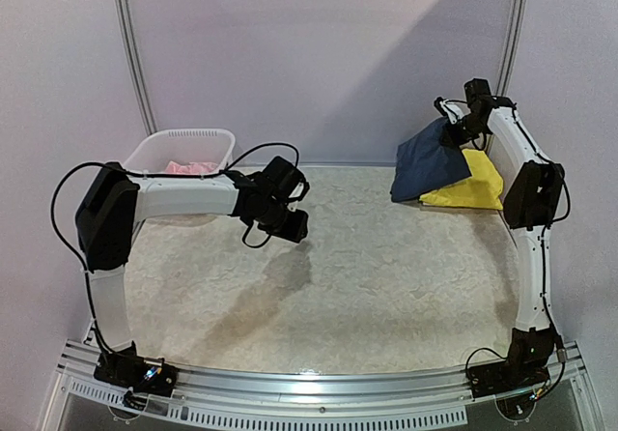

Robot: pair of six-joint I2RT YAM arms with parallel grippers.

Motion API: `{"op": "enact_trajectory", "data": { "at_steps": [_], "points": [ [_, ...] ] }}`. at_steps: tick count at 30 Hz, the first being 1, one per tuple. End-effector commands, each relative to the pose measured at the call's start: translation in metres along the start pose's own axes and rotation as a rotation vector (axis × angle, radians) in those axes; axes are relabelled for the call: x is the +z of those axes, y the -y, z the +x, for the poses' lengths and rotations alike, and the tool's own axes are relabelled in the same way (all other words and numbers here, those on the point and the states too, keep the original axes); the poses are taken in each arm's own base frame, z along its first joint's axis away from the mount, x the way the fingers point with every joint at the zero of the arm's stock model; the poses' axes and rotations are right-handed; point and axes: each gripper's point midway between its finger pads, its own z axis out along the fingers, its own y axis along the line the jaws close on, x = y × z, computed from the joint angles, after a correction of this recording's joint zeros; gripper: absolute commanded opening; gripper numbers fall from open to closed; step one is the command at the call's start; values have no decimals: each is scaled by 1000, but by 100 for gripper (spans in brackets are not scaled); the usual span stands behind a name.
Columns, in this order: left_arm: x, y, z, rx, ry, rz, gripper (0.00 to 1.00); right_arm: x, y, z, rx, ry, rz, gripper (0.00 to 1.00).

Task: Fold and stack the mixed laundry pile
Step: Place the square-folded tank top at the corner of the board.

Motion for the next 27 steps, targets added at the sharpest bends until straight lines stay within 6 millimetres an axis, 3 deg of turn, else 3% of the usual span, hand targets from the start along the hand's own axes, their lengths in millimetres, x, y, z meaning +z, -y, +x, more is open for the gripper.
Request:
{"op": "enact_trajectory", "data": {
  "at_steps": [1, 5, 10, 14, 20, 27],
  "points": [
    [6, 14, 4, 25, -25, 28, 43, -36, 14, -18, -76, 45, 59, 0],
    [10, 18, 7, 24, -33, 40, 43, -35, 49, 3, -25, 13, 86, 0],
    [15, 21, 11, 25, -47, 55, 43, -40, 78, 8, -27, 22, 153, 0],
    [18, 24, 14, 29, -63, 64, 43, -42, 91, 6, -60, 30, 202, 0],
    [21, 29, 17, 33, -77, 77, 43, -28, 104, 15, -118, -6, 256, 0],
    [25, 29, 24, 39, -95, 73, 43, -13, 138, 33, -179, -67, 370, 0]
  ]
}}
